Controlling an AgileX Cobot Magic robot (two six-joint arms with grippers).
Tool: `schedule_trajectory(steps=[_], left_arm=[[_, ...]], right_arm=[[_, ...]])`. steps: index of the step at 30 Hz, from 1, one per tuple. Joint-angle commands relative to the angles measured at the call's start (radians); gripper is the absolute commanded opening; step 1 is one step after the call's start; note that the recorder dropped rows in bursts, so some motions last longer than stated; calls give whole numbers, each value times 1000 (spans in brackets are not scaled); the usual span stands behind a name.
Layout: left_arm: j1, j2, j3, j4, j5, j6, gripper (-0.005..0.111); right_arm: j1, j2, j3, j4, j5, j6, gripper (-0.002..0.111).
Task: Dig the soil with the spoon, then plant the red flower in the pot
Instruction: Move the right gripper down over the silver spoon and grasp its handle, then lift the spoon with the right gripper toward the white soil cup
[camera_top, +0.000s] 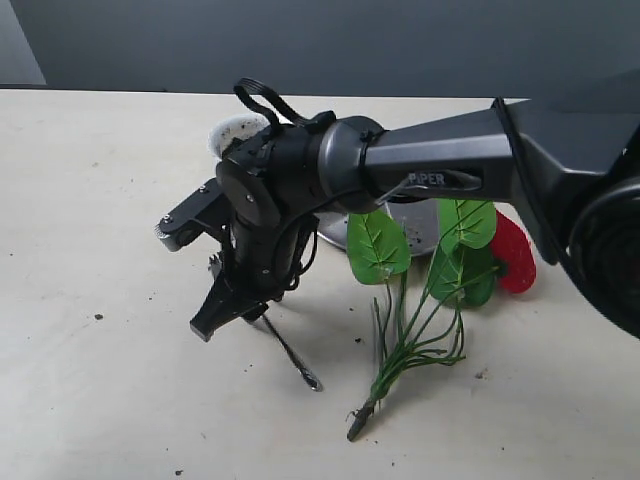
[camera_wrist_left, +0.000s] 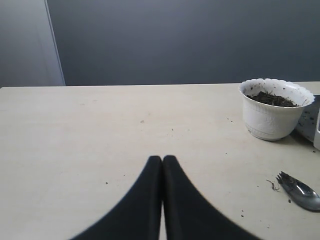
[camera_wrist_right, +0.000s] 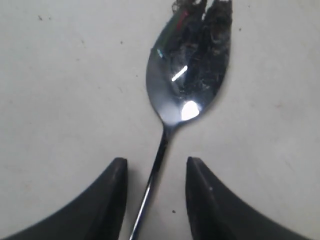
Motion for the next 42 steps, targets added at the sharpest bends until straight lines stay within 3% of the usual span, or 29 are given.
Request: schedule_trajectory(steps=[1,10,12,14,19,26,32,42], left_arm=[[-5,-5,4,-7,0,0,1],[-5,-5,4,-7,0,0,1],[-5,-5,4,-7,0,0,1],[-5,-5,4,-7,0,0,1],[-5,-5,4,-7,0,0,1],[-5,-5,4,-7,0,0,1],[-5,-5,4,-7,0,0,1],[-5,-5,4,-7,0,0,1]], right_arm=[[-1,13,-6,-2,-22,-4,38],[-1,31,-8,-2,-4,-4,37],[-1,45,-8,-2,10,-4,25],[-1,61,-8,-2,10,-14,1],[-1,61,-34,7,50,-22,0],[-1,14,-212,-25,156,-33,0],[-1,-30,-333,-346,329,-92,0],[-1,-25,-348,-963,199,-117,0]])
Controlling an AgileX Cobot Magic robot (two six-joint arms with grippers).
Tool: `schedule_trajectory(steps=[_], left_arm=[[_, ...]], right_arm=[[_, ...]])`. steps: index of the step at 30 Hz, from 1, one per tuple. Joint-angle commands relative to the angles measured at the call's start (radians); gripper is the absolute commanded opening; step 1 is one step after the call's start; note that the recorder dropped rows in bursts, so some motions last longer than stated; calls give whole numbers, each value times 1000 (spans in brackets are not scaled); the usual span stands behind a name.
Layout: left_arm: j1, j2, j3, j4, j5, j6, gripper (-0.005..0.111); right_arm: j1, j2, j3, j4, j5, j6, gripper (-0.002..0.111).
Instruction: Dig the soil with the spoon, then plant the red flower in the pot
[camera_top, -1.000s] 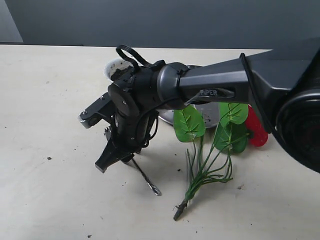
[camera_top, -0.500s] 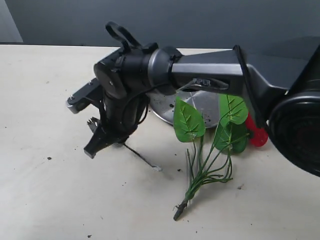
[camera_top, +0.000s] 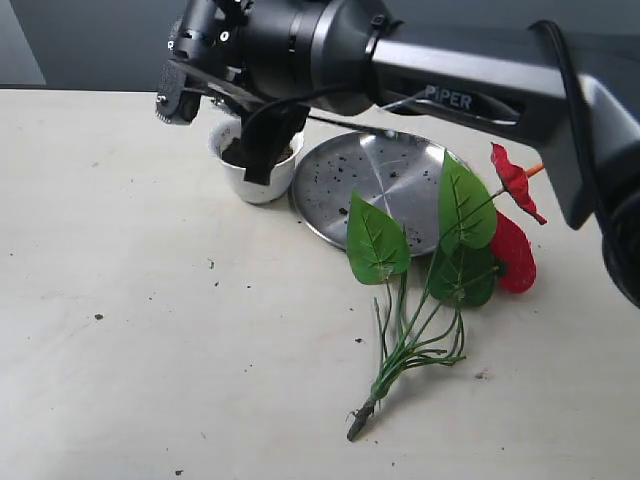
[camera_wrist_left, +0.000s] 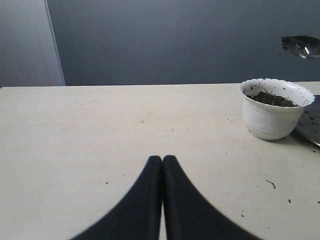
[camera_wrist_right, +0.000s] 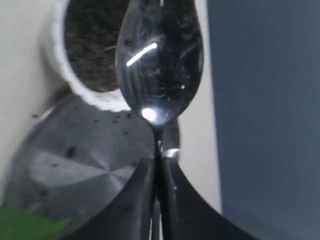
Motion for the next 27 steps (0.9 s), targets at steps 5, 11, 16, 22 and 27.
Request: schedule_trajectory(steps=[5,11,16,22,27], left_arm=[[-5,-5,4,-7,0,0,1],[-5,-5,4,-7,0,0,1],[-5,-5,4,-7,0,0,1],[-5,-5,4,-7,0,0,1],[-5,-5,4,-7,0,0,1]], right_arm=[[-3,57,-7,-374,-164,-124,0],[-15,142,-7,-490,-147,-327,0],[-58,186,-7,-509,-119,-328,0],[-90,196,-7,-596,-149,-361,0],[-101,196,-7,-627,-210,-408,0]])
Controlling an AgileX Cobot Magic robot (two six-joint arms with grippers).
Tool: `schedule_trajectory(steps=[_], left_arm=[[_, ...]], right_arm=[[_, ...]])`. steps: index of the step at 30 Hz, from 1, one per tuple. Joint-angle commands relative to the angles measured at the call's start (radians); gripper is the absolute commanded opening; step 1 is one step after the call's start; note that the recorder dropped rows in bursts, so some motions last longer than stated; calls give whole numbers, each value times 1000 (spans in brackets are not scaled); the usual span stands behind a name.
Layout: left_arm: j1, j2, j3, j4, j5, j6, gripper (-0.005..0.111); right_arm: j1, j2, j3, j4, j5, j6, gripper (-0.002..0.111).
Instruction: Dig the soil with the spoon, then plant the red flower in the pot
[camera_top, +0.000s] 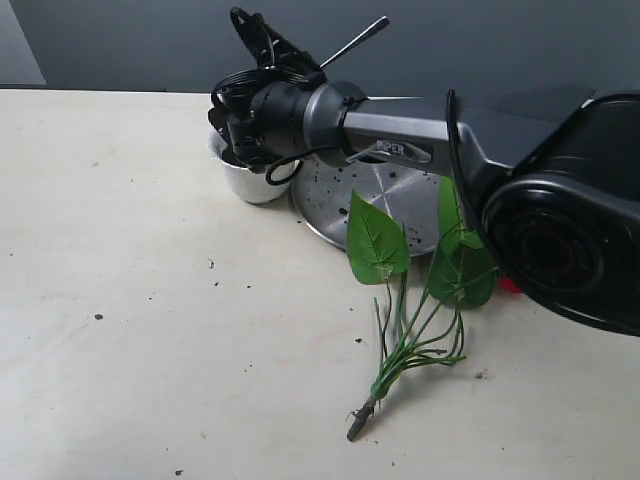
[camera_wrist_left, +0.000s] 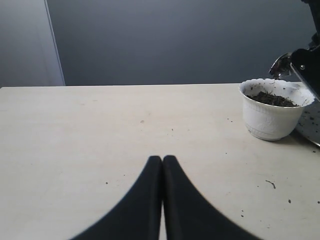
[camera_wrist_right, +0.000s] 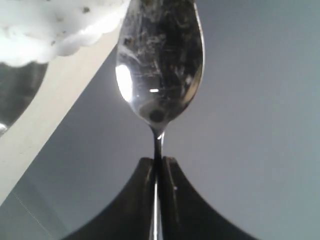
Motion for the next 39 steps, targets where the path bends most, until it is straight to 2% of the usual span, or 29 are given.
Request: schedule_trajectory(steps=[1,9,23,28,39], left_arm=[[-5,-5,4,-7,0,0,1],[-5,-5,4,-7,0,0,1],[-5,-5,4,-7,0,0,1],[-5,-5,4,-7,0,0,1],[-5,-5,4,-7,0,0,1]], right_arm=[[-15,-7,-7,-32,-65,-27,0],[-21,-7,-7,39,-108,-119,0],[-21,16,-3,6,-97,-217,0],[-21,21,-3,109,-108,-319,0],[-3,66,-3,105,-158,-323,0]])
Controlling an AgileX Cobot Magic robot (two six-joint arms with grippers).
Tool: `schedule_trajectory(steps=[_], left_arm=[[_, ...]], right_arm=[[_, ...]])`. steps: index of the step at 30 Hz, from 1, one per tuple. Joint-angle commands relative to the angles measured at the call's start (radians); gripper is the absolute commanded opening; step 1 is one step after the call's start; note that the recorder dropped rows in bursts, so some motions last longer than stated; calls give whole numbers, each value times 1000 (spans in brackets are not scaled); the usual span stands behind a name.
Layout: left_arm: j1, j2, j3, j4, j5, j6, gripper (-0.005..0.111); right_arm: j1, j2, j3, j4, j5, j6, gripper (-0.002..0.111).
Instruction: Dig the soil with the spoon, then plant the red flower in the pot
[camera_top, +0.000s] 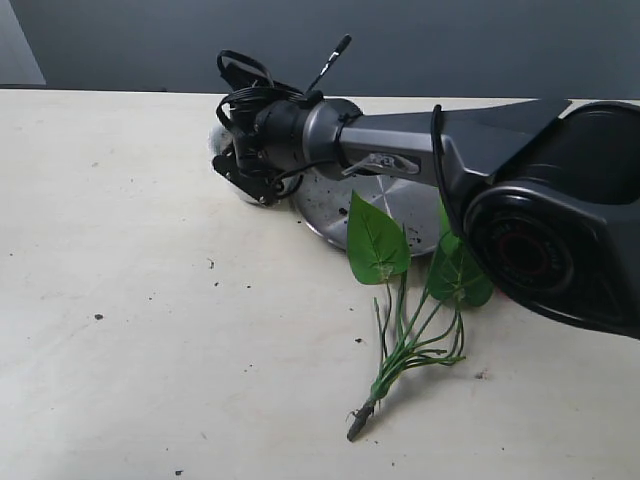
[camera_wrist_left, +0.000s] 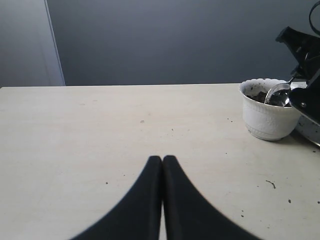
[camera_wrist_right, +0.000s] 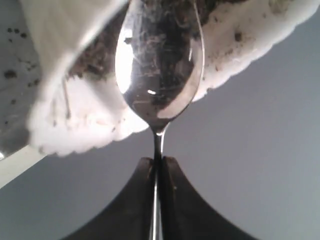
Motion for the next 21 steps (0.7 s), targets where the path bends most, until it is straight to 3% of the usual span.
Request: schedule_trajectory(steps=[1,21], left_arm=[[-5,-5,4,-7,0,0,1],[-5,-5,4,-7,0,0,1]], right_arm=[[13,27,-3,-4,-32,-8,0],[-6,-43,-5,-56,68,122,0]])
